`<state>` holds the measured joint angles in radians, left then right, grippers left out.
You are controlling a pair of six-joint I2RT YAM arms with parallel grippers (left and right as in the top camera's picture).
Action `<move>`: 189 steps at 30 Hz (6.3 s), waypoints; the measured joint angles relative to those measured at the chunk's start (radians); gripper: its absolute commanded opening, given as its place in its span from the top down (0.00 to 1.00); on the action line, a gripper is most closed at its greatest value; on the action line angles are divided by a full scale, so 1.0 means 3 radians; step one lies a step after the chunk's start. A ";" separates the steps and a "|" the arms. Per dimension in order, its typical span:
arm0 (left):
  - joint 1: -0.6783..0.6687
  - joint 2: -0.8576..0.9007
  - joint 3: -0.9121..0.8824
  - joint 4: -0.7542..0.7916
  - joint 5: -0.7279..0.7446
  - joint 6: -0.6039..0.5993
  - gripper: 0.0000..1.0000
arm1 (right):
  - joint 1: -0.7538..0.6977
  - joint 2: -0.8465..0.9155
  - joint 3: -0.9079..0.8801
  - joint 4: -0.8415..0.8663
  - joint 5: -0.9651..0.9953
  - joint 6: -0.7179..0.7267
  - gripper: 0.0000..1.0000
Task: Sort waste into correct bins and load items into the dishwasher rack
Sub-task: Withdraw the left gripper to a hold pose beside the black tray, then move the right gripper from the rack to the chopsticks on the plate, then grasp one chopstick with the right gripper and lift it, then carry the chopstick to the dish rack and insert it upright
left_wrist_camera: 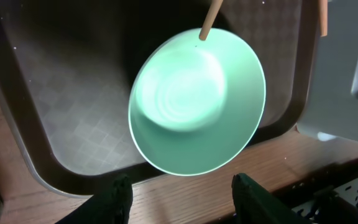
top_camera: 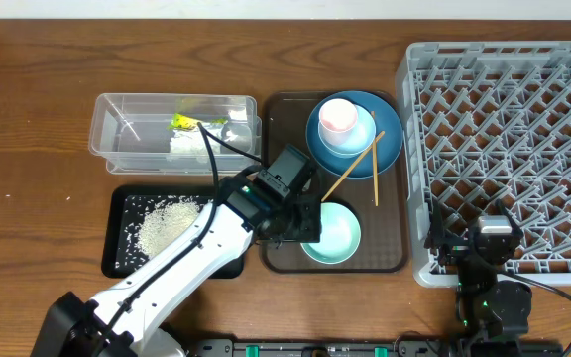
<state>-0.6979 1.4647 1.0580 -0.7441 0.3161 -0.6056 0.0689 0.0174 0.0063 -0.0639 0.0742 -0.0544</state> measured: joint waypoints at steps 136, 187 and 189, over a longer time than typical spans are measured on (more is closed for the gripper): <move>0.2258 -0.1157 0.0000 -0.0198 -0.0027 0.0114 0.05 | 0.1459 0.5369 0.3244 -0.1909 0.0407 0.1898 0.99; 0.2258 -0.1157 0.0000 -0.0200 -0.0027 0.0114 0.04 | 0.0553 0.4580 0.3377 -0.2541 0.0417 0.0762 0.99; 0.2258 -0.1157 0.0000 -0.0200 -0.0027 0.0114 0.04 | 0.0553 0.4665 0.3377 -0.2539 0.0418 0.0755 0.90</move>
<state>-0.0204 1.1175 1.0580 -0.8040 0.3080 -0.5713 0.2348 1.4170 1.0195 -0.8257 0.1997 0.1722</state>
